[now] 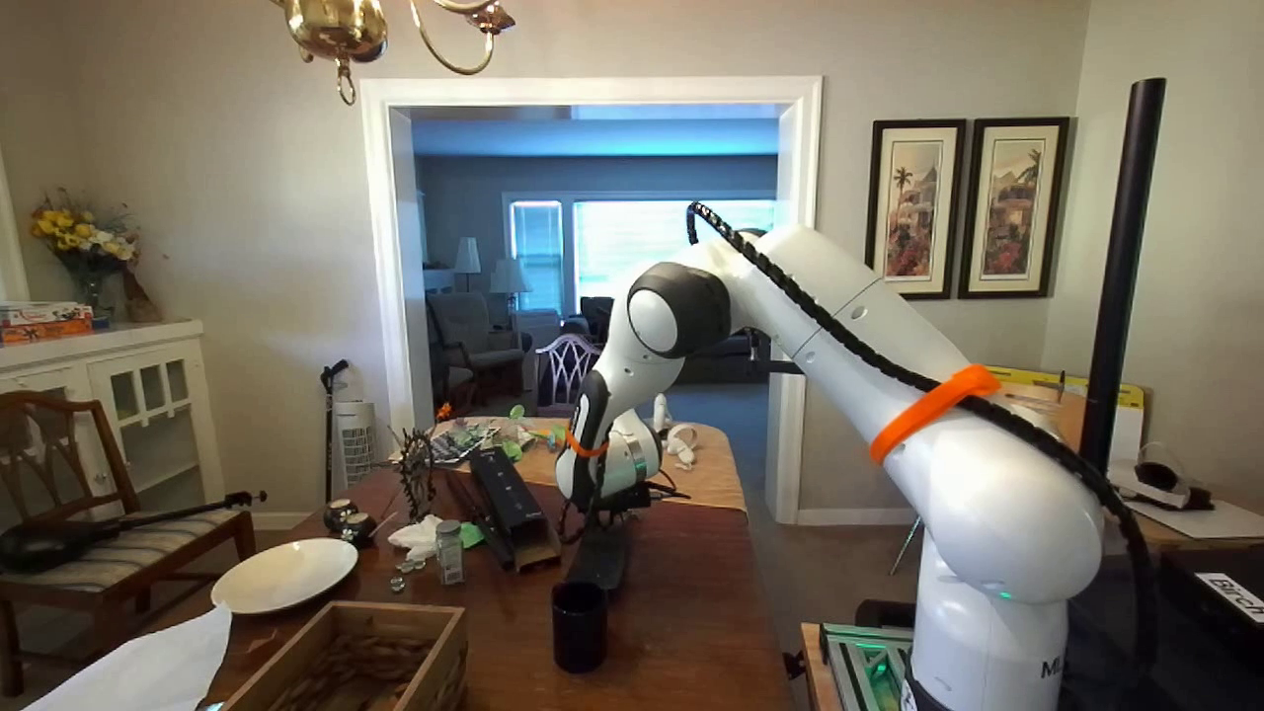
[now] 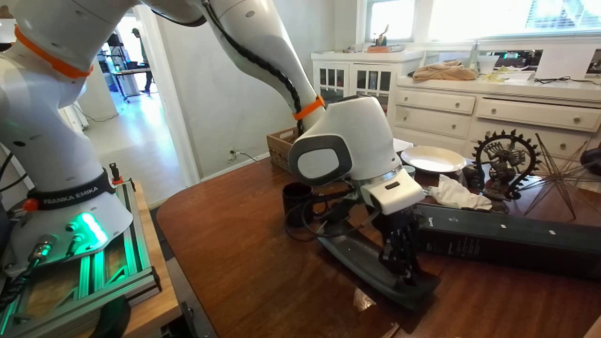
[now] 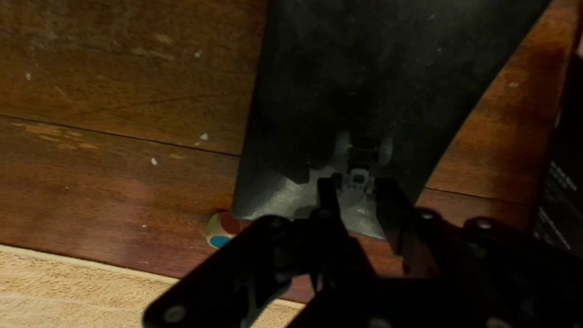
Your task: Place the toy car on the black tray.
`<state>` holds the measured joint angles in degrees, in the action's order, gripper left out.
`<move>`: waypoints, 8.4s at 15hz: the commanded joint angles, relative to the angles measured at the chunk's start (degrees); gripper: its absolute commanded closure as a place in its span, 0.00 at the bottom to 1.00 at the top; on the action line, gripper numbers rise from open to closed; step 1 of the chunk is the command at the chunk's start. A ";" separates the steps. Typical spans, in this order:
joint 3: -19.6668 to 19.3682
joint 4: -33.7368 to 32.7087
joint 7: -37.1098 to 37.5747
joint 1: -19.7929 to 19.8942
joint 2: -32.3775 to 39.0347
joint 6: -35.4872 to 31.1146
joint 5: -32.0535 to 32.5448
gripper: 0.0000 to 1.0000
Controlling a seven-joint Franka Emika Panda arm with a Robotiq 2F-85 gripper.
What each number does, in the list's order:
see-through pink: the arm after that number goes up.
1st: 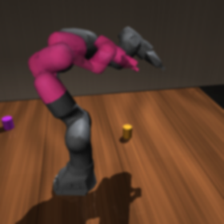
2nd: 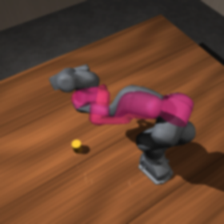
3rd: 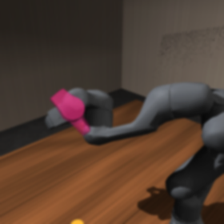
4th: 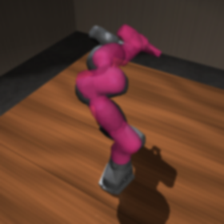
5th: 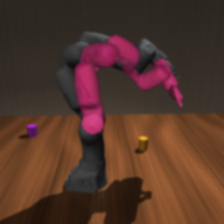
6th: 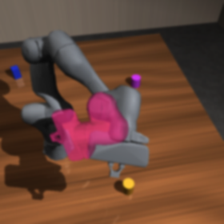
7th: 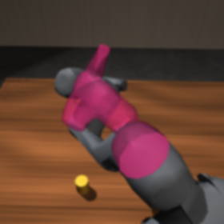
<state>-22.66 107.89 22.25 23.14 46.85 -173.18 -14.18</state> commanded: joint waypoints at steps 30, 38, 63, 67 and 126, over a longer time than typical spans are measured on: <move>-9.98 0.00 8.48 -12.00 8.08 -4.81 -7.62 0.93; -10.66 0.72 8.84 -13.84 8.80 -4.81 -7.40 0.93; -12.82 5.11 8.76 -19.03 7.37 -3.19 -7.08 0.93; -13.24 5.71 8.87 -19.90 7.32 -3.00 -7.06 0.93; -13.45 9.78 19.13 -21.93 0.75 2.54 -6.39 0.00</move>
<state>-38.32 117.45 41.61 -1.20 52.18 -173.37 -19.91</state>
